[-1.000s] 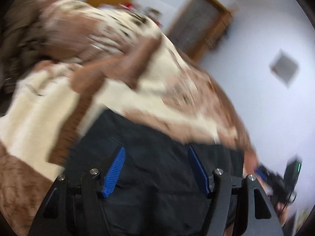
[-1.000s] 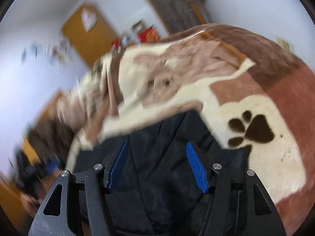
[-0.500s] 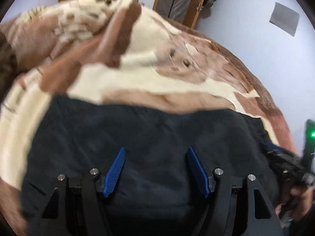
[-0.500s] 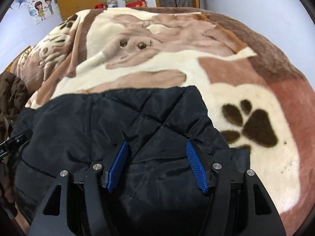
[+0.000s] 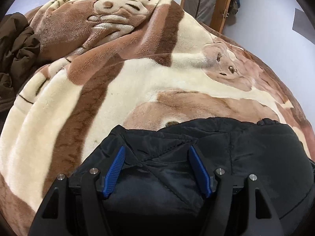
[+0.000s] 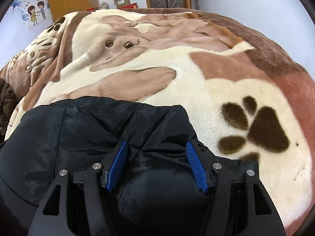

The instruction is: Fold large clothes

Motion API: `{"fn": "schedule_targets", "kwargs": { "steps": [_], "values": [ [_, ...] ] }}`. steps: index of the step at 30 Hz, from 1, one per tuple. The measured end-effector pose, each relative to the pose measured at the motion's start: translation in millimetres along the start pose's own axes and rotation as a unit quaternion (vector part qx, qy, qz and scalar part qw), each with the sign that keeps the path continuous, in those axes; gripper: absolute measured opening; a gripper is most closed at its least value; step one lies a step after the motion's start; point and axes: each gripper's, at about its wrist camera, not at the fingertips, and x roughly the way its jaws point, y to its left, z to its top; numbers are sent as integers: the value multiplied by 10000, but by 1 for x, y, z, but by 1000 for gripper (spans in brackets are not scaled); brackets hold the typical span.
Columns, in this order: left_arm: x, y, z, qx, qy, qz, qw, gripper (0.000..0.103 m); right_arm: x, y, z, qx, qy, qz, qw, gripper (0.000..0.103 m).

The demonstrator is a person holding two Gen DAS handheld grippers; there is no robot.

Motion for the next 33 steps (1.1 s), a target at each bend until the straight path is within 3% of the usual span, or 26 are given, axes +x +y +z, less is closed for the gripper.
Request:
{"fn": "schedule_targets", "kwargs": {
  "steps": [7, 11, 13, 17, 19, 21, 24, 33],
  "values": [
    [10, -7, 1, 63, -48, 173, 9998, 70, 8, 0, 0, 9, -8, -65, 10000, 62],
    [-9, -14, 15, 130, 148, 243, 9995, 63, -1, -4, 10, 116, 352, 65, 9993, 62],
    [-32, -21, 19, 83, 70, 23, 9999, 55, -19, -4, 16, 203, 355, 110, 9991, 61],
    [-84, -63, 23, 418, -489, -714, 9954, 54, -82, 25, 20, 68, -416, 430, 9982, 61],
    [-92, -92, 18, 730, -510, -1056, 9904, 54, -98, 49, 14, -167, -676, 581, 9959, 61],
    [-80, -114, 11, 983, -310, -1125, 9883, 54, -88, 66, 9, -464, -572, 642, 9952, 61],
    [-40, -128, -2, 964, 238, -1045, 9896, 54, -44, 70, -2, -510, -38, 446, 9977, 61],
    [1, -134, -15, 1006, 279, -752, 9917, 54, -5, 65, -16, -467, -73, 415, 9980, 61]
  ]
}}
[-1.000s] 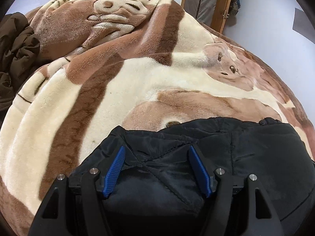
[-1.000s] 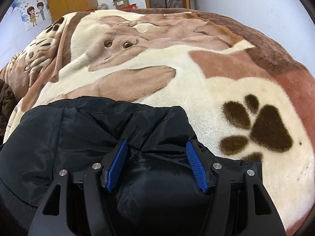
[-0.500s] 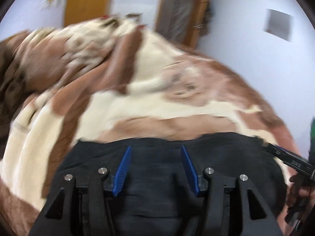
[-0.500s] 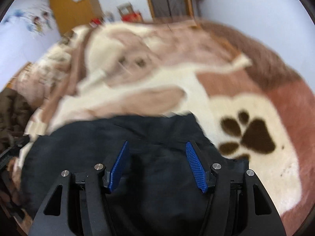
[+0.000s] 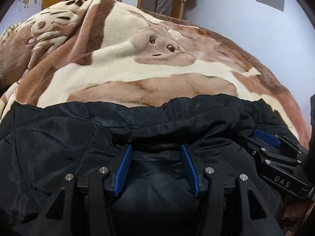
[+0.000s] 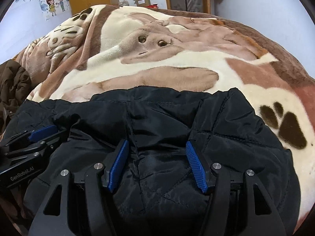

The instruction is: Fold large clothes

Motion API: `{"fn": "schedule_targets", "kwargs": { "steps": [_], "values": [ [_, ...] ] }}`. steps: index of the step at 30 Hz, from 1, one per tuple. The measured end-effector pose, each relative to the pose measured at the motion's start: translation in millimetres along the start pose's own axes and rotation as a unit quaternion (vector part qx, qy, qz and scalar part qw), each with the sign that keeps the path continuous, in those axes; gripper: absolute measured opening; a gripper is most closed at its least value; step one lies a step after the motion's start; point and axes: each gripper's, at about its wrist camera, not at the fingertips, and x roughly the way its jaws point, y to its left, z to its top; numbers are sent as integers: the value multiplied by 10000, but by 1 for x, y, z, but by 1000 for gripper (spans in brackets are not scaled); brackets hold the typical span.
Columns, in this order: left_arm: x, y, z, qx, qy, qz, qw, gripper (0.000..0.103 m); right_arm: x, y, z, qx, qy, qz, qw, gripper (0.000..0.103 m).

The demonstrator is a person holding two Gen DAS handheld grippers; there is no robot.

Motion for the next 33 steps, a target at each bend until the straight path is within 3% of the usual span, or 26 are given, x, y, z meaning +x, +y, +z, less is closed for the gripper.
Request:
{"fn": "schedule_targets", "kwargs": {
  "steps": [18, 23, 25, 27, 29, 31, 33],
  "values": [
    [12, 0, -7, 11, -122, 91, 9999, 54, 7, -3, -7, -16, -128, -18, 9999, 60],
    [-5, 1, 1, 30, 50, 0, 10000, 53, -19, -1, 6, -86, -5, -74, 9999, 60],
    [-28, 10, 7, 12, -16, -24, 10000, 52, -42, -4, 12, -137, -175, -53, 9997, 60],
    [-58, 28, 10, 40, -360, 19, 9993, 52, -64, -16, 15, -141, -418, -123, 9990, 60],
    [-80, 55, 8, 38, -617, 291, 9977, 52, -69, -34, 11, -61, -411, -337, 9986, 60],
    [-82, 84, 2, -86, -581, 643, 9962, 52, -55, -56, 2, 63, -164, -593, 9981, 60],
    [-69, 119, -9, -444, -303, 868, 9948, 52, -44, -68, -6, 142, -132, -549, 9983, 60]
  ]
}}
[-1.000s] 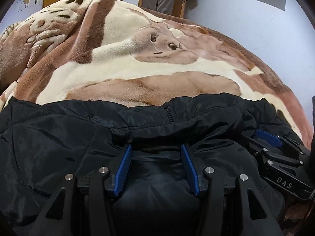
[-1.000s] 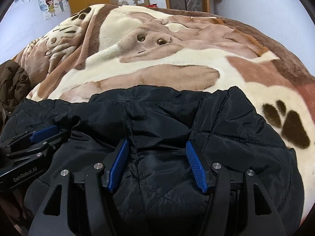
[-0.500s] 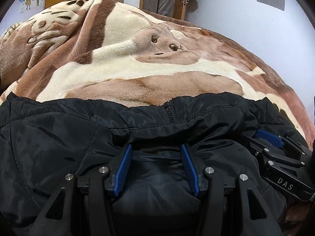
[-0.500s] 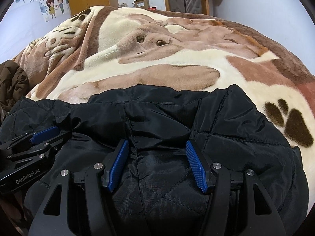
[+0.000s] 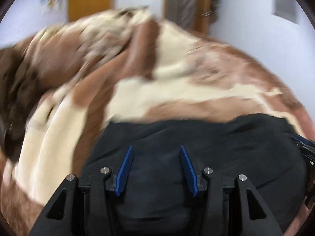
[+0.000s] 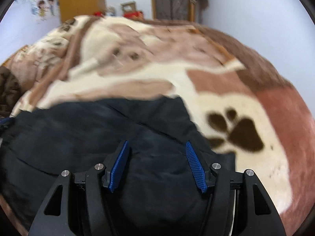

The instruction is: Fold large clothes

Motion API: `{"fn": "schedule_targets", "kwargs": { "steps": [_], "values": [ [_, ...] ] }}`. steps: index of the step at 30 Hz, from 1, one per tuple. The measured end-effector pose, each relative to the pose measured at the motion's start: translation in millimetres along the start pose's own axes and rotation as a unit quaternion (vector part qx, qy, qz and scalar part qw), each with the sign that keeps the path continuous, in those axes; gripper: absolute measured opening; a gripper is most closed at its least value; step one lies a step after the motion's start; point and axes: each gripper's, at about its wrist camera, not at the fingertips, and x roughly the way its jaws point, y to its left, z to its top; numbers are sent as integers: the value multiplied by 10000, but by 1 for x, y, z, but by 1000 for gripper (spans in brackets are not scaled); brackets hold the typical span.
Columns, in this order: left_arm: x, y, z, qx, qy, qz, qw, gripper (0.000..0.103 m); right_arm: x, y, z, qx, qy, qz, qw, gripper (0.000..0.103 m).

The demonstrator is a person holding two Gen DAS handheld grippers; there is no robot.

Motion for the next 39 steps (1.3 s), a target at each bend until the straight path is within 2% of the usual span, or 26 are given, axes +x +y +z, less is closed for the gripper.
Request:
{"fn": "schedule_targets", "kwargs": {
  "steps": [3, 9, 13, 18, 20, 22, 24, 28, 32, 39],
  "values": [
    [17, 21, -16, -389, 4, -243, 9989, 54, 10, 2, -4, 34, -94, -47, 9999, 60],
    [37, 8, -18, -289, -13, 1, 9996, 54, 23, -1, -1, 85, 60, -33, 9999, 60],
    [9, 12, -13, -220, 4, -43, 9997, 53, -6, 3, 2, 44, 93, -110, 9999, 59],
    [-52, 29, -28, -187, -457, -163, 9986, 53, -74, 1, -14, 124, -404, 369, 9984, 59],
    [-56, 38, -42, -279, -377, -159, 9988, 53, -74, 2, -27, 20, -264, 321, 9991, 59],
    [-41, 43, -56, -347, -76, -94, 9993, 53, -53, -3, -40, -1, 103, 239, 9997, 57],
    [-32, 45, -64, -444, -10, -167, 9989, 54, -42, -7, -44, 9, 140, 274, 9995, 57],
    [-30, 42, -62, -453, 34, -63, 9990, 54, -37, -2, -38, 14, 257, 130, 9996, 56],
    [-46, 32, -58, -271, 138, 96, 9995, 53, -58, 3, -36, -47, 211, 1, 9998, 56],
    [-87, 12, -67, -151, 14, 64, 9999, 53, -103, 7, -53, -31, -56, 187, 9998, 56]
  ]
}}
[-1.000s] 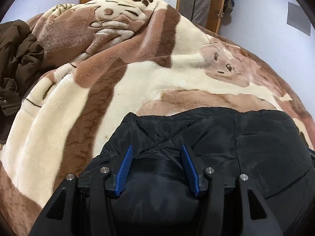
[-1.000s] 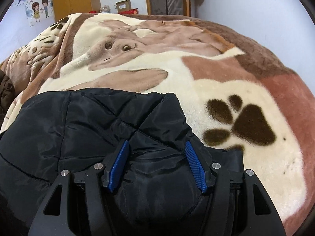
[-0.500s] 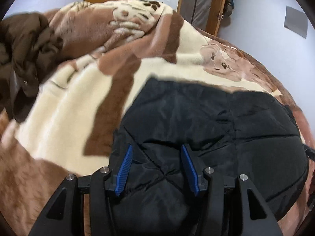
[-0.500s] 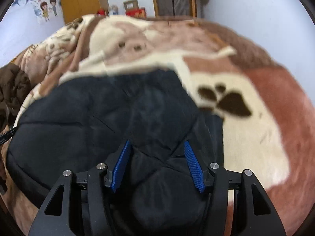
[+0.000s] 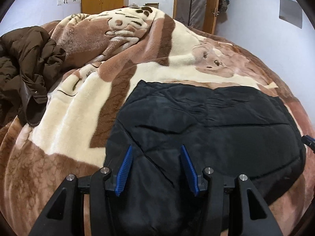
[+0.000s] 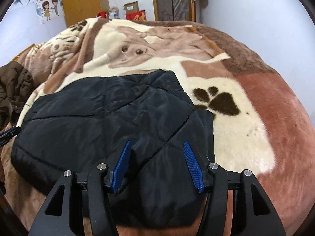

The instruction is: Fold large clothes

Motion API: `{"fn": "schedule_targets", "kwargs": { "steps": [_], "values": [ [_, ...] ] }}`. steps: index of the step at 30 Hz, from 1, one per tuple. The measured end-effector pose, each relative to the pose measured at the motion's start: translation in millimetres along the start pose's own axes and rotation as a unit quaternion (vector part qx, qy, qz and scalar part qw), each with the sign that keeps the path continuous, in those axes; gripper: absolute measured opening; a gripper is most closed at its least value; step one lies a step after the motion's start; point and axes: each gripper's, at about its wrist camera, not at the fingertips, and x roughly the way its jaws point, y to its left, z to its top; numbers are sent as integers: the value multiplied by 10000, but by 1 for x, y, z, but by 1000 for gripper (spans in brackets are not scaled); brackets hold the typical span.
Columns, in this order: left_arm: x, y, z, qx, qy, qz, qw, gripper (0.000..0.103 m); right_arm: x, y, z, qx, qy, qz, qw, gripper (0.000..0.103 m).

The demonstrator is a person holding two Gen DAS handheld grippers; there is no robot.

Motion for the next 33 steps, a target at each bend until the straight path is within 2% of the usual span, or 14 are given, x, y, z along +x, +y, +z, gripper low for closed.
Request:
{"fn": "schedule_targets", "kwargs": {
  "steps": [3, 6, 12, 15, 18, 20, 23, 24, 33],
  "values": [
    [0, -7, -7, 15, 56, -110, 9999, 53, 8, 0, -9, -23, 205, -30, 9998, 56],
    [13, -12, -14, 23, 273, -97, 9996, 53, 25, -7, -17, 71, 487, -69, 9988, 56],
    [12, -11, -13, -46, 314, -137, 9994, 53, 16, -3, -11, 53, 430, -131, 9990, 56],
    [5, -14, -4, -66, 202, -320, 9993, 53, 4, 2, -1, 189, 189, 103, 9996, 56],
    [11, -25, 8, 24, 157, -390, 9991, 53, 7, 17, 13, 54, 72, 257, 9996, 56],
    [25, -32, 12, 42, 272, -475, 9985, 53, 19, 23, 18, -25, 141, 284, 9995, 56],
    [50, -40, 14, 39, 424, -463, 9980, 53, 52, 21, 18, -52, 552, 130, 9984, 56],
    [53, -41, 14, 75, 416, -454, 9981, 53, 57, 19, 17, -15, 565, 146, 9983, 56],
    [51, -42, 17, 307, 465, -540, 9970, 53, 48, 25, 20, -139, 532, -114, 9984, 56]
  ]
}}
